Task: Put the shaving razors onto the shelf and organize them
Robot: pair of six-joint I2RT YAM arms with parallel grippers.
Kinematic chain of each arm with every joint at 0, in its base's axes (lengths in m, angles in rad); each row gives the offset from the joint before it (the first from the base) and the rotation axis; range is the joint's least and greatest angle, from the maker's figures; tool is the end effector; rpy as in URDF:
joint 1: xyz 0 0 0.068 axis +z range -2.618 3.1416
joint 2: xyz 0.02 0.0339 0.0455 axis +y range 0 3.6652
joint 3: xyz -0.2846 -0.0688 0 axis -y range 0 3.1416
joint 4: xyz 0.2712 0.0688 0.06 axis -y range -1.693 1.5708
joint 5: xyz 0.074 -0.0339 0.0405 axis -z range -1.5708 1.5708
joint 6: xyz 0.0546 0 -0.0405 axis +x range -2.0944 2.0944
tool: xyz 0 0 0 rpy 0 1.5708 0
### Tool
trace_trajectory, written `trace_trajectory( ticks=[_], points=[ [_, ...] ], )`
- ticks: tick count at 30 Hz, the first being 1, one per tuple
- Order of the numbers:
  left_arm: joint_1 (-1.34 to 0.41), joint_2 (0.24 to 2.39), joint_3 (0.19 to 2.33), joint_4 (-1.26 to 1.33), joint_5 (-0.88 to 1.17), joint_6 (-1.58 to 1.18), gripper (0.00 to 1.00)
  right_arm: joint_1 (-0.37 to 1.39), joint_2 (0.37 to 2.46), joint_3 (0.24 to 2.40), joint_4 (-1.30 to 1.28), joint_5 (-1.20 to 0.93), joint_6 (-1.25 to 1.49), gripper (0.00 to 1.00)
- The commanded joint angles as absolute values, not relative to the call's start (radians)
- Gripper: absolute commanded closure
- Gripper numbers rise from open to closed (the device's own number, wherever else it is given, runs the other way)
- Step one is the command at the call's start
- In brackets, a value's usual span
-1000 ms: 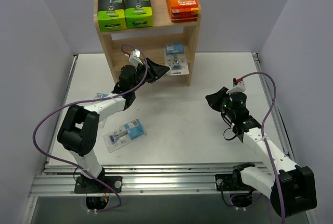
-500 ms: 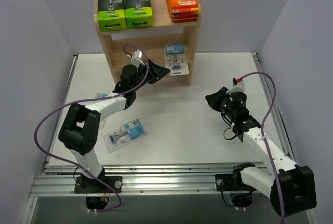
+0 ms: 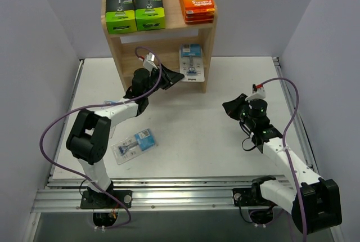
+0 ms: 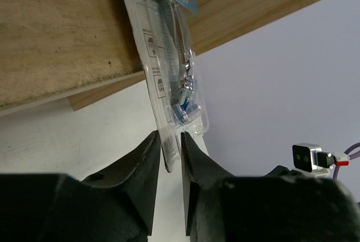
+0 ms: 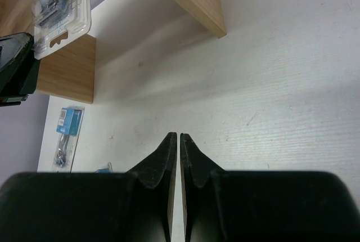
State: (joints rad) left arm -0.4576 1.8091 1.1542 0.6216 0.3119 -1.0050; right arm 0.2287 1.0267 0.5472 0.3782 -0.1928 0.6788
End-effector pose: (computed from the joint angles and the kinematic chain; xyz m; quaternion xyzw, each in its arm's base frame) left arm 0.4095 -0.2203 0.2683 -0.0880 0.7128 -0.5418 0.4366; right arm 0.2586 0.0709 0.2722 0.1019 0.7343 0.3567 0.5685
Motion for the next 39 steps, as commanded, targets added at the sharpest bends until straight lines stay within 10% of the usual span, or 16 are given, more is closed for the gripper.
trace_trajectory(
  ticks=[1,39],
  points=[
    [-0.46,1.819,1.213,0.686,0.328,-1.023,0.71,0.218,1.016,0.546,0.407,-0.209,0.66,0.97],
    [-0.449,1.919,1.396,0.736,0.252,-1.212,0.95,0.16,1.026,0.535,0.42,-0.253,0.637,0.97]
  ],
)
